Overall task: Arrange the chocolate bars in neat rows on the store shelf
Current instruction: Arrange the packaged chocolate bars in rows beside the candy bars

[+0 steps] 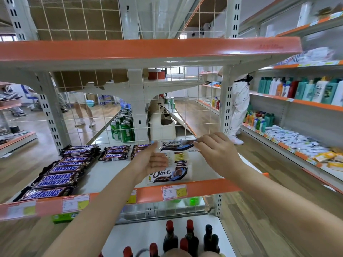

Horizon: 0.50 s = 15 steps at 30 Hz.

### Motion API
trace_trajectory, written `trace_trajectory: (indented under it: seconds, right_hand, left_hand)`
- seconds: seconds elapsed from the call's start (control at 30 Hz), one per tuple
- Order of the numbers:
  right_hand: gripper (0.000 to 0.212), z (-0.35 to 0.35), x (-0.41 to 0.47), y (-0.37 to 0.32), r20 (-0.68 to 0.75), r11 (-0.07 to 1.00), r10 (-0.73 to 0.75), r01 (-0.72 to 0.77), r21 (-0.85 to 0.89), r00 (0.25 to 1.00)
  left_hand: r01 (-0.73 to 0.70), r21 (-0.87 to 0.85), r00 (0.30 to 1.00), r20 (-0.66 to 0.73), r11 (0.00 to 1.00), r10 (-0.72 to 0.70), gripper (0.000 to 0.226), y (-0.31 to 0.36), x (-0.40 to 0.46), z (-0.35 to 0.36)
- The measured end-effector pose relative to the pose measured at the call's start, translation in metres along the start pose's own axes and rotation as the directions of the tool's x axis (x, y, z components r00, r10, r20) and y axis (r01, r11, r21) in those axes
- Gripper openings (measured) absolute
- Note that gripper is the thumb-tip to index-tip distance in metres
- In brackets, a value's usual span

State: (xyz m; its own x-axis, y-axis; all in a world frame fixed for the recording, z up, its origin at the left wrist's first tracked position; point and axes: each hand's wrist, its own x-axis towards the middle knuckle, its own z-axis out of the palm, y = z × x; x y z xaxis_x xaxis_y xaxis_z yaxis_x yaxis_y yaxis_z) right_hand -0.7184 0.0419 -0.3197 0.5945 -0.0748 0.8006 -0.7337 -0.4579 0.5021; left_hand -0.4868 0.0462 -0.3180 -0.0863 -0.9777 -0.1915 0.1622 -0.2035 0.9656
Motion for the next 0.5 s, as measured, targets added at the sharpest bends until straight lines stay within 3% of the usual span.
trace_trajectory:
  seconds: [0.1,0.2,0.27,0.33,0.37,0.4,0.43,0.47,0.5]
  right_hand:
    - [0.013,0.001,-0.003,-0.002,-0.004,0.997,-0.072,0.072,-0.009,0.997]
    - [0.02,0.005,-0.007,0.0,0.021,0.999,-0.049,0.049,0.013,0.999]
    - [0.04,0.007,-0.007,0.003,0.068,0.997,0.077,-0.078,0.019,0.995]
    - [0.057,0.006,-0.004,0.003,0.139,0.938,0.326,-0.338,0.073,0.935]
    - [0.052,0.004,-0.001,0.003,0.216,0.847,0.473,-0.508,0.155,0.854]
    - [0.042,-0.001,0.004,0.003,0.349,0.675,0.6,-0.69,0.262,0.72]
    - [0.029,-0.005,0.01,0.003,0.506,0.415,0.666,-0.836,0.36,0.548]
    - [0.021,-0.008,0.015,0.004,0.645,0.134,0.659,-0.905,0.404,0.386]
    - [0.021,-0.008,0.018,0.006,0.744,-0.07,0.612,-0.918,0.389,0.269]
  left_hand:
    - [0.002,-0.1,1.0,0.0,0.995,-0.002,0.018,-0.003,-0.001,0.006]
    - [-0.03,-0.2,0.999,-0.029,0.979,0.025,0.012,-0.004,0.001,0.009]
    - [-0.072,-0.211,0.997,-0.04,0.975,0.065,0.011,-0.004,0.003,0.008]
    - [-0.116,-0.205,0.993,-0.049,0.972,0.108,0.012,-0.005,0.006,0.007]
    - [-0.134,-0.202,0.991,-0.052,0.97,0.126,0.012,-0.007,0.007,0.006]
    - [-0.151,-0.2,0.988,-0.056,0.968,0.143,0.012,-0.008,0.007,0.006]
    - [-0.164,-0.201,0.986,-0.06,0.966,0.155,0.013,-0.009,0.007,0.006]
    - [-0.17,-0.2,0.985,-0.06,0.965,0.162,0.013,-0.009,0.006,0.006]
    - [-0.171,-0.194,0.985,-0.056,0.966,0.163,0.016,-0.009,0.007,0.005]
